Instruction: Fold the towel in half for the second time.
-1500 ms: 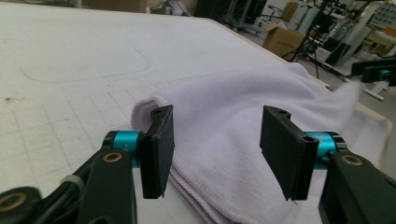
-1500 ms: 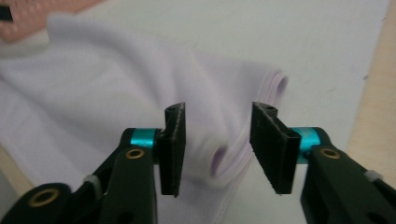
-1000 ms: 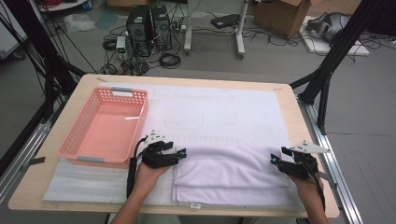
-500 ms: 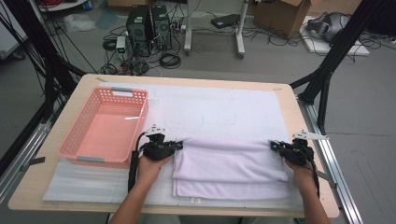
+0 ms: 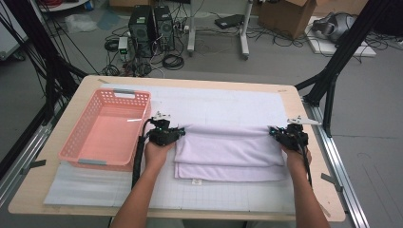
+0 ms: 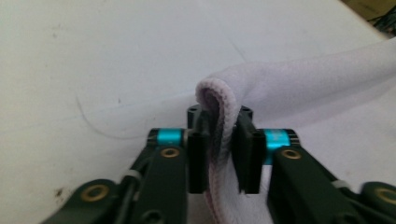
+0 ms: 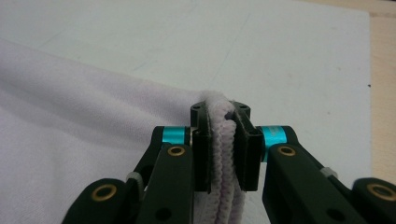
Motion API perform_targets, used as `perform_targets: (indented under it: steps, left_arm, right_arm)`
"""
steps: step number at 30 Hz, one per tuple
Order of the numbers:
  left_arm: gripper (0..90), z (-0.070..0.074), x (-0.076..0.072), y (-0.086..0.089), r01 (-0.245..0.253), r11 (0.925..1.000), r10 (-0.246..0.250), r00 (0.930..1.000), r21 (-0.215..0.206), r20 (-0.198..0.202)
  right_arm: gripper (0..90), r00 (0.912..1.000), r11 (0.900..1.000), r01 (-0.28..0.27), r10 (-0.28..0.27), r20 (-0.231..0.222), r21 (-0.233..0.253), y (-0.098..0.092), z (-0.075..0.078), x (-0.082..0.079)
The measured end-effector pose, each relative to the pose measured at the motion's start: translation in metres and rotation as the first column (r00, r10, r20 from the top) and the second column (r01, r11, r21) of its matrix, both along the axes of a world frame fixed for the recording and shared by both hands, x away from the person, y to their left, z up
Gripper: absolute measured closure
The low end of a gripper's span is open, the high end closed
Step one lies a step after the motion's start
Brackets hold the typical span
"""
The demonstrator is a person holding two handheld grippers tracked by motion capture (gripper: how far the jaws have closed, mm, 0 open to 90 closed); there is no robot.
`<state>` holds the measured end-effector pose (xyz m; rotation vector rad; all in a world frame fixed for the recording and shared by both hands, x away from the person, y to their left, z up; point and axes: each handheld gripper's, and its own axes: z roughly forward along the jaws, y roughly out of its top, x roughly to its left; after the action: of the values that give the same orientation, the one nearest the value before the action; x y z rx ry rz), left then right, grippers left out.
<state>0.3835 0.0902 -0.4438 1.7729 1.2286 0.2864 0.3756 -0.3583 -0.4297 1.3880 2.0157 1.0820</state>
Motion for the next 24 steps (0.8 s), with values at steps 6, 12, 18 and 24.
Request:
perform_targets:
  steps: [6,12,18,24]
  left_arm:
    - [47.7,0.001,-0.017,0.006,0.044,0.9985,-0.043,0.9988,-0.033,0.025]
    - [49.5,0.007,-0.038,0.003,0.086,0.9953,-0.084,0.9956,-0.044,0.043]
    - [53.0,0.003,-0.064,0.003,0.093,0.9952,-0.092,0.9956,-0.032,0.018]
    - [51.9,-0.009,-0.079,0.014,0.092,0.9936,-0.093,0.9954,-0.065,-0.021]
  right_arm:
    - [50.1,0.9985,0.998,0.044,-0.043,-0.034,0.034,-0.004,-0.001,-0.006]
    - [49.2,0.9996,0.999,0.002,-0.001,-0.029,0.054,-0.012,0.008,-0.031]
    - [53.0,0.9985,0.996,-0.052,0.053,-0.016,0.070,-0.021,0.012,-0.069]
    - [59.0,0.9965,0.991,-0.082,0.083,-0.010,0.101,-0.024,0.014,-0.100]
